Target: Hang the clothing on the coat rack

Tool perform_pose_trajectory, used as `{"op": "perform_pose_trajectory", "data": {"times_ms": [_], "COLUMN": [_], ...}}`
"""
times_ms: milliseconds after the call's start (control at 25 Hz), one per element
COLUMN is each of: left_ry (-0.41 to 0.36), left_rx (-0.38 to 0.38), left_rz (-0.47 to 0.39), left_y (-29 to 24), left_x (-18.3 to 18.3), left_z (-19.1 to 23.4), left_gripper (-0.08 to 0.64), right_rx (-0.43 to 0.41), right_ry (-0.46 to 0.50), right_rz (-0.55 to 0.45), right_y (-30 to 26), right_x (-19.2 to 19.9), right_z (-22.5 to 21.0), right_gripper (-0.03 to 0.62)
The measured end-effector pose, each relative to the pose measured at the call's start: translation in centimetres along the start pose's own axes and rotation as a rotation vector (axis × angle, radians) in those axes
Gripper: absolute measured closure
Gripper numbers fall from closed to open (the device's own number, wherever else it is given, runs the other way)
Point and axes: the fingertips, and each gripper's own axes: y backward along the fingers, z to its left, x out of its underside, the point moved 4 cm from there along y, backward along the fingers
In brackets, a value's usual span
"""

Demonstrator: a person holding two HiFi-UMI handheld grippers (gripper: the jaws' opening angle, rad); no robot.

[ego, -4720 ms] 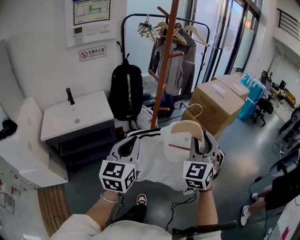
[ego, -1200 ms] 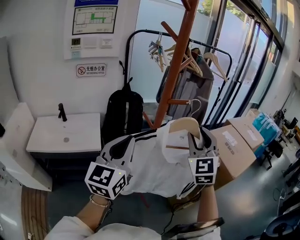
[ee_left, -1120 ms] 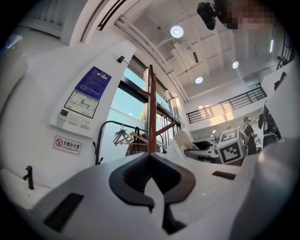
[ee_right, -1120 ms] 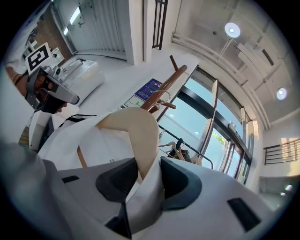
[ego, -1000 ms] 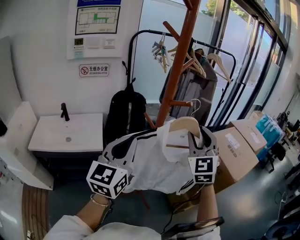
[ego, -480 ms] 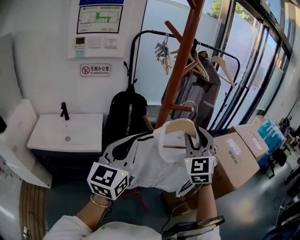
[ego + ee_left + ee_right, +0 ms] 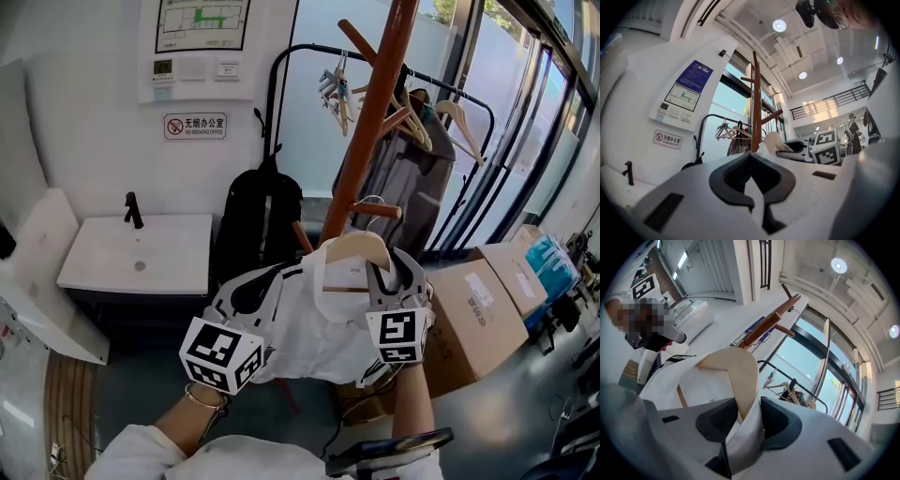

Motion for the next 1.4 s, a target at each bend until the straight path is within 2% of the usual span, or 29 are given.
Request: {"op": "perform_pose_trajectory", "data": {"times_ms": [960,1400], "left_ry": [0.032,0.042], "left_rx": [0.007,0.026], "left_rz": [0.026,0.037], "left_y": [0.3,0.8], "left_x": [1.5,1.8], "left_z": [1.4,1.4], "left_gripper": [0.551,0.551], "right_rx": [-0.037,-0.031], "right_ry": [-0.015,-0.122], "right_rz": [0.000,0.031], "right_y": [-2.4,-2.3], "right_x": [-0.1,0.1], "right_z": [3.1,3.5], "right_gripper": [0.426,0.410]}}
